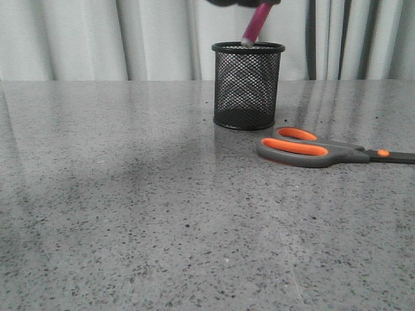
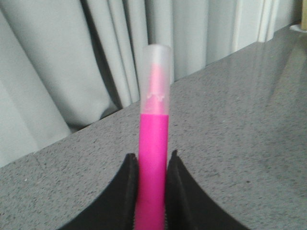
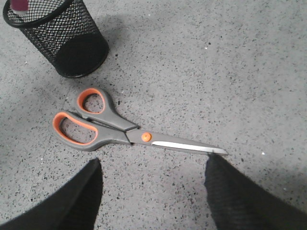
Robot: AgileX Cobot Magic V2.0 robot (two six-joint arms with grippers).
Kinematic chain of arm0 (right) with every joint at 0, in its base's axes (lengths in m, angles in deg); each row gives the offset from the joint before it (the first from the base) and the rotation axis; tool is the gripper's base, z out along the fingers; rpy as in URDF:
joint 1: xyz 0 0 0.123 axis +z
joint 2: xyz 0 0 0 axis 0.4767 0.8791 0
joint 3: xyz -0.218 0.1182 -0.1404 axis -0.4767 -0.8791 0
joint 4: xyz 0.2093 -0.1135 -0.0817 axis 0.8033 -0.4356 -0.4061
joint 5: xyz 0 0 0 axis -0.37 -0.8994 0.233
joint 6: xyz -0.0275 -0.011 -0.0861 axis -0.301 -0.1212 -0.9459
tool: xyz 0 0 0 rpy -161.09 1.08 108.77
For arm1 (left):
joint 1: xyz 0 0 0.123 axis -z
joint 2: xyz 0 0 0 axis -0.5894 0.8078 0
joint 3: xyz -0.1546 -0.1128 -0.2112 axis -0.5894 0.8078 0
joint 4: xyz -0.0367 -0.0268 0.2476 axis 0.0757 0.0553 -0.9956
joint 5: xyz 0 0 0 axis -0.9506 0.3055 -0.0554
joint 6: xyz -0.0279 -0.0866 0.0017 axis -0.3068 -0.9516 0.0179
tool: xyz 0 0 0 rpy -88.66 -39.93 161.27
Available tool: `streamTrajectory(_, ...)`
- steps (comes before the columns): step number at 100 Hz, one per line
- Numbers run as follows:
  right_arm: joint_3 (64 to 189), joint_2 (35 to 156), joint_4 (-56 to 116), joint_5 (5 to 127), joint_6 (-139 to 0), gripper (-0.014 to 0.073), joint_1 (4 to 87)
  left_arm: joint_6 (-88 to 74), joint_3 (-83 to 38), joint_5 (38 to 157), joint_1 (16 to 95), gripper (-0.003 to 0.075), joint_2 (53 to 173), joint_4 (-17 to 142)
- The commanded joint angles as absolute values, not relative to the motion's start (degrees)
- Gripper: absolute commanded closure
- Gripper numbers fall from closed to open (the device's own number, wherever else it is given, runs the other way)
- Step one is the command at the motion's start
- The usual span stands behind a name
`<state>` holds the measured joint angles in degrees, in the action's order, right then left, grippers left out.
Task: Put pen and scissors into bin
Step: 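Lift the pink marker with the left gripper and drop it into the mesh cup, then lower the right gripper onto the scissors handles and grasp them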
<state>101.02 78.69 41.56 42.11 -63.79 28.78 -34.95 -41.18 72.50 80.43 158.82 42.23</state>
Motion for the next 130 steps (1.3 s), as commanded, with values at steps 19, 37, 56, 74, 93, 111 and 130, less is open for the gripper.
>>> streamTrajectory(19, 103.0, 79.0, 41.9, 44.8, -64.5, 0.0172, 28.5, -35.0, -43.0, 70.2, 78.4, 0.0738, 158.0, 42.6)
streamTrajectory(37, 103.0, 79.0, 41.9, 44.8, -64.9, 0.0172, 28.5, -35.0, -43.0, 70.5, 78.4, 0.0561, 158.0, 42.6)
streamTrajectory(56, 103.0, 79.0, 41.9, 44.8, -65.0, 0.0172, 28.5, -35.0, -43.0, 70.5, 78.4, 0.0304, 156.4, 46.4)
streamTrajectory(74, 103.0, 79.0, 41.9, 46.0, -65.0, 0.0172, 28.5, -35.0, -43.0, 72.9, 78.1, 0.0313, 150.6, 46.6)
streamTrajectory(93, 103.0, 79.0, 41.9, 47.0, -65.0, 0.0172, 28.5, -35.0, -43.0, 85.2, 74.0, 0.0478, 143.4, 46.5)
streamTrajectory(111, 103.0, 79.0, 41.9, 47.0, -65.0, 0.0172, 28.5, -34.9, -42.7, 100.2, 66.1, 0.0739, 137.1, 44.0)
streamTrajectory(130, 103.3, 79.0, 41.9, 45.7, -69.0, 0.0172, 28.5, -35.0, -35.9, 100.7, 59.0, 0.074, 127.3, 42.7)
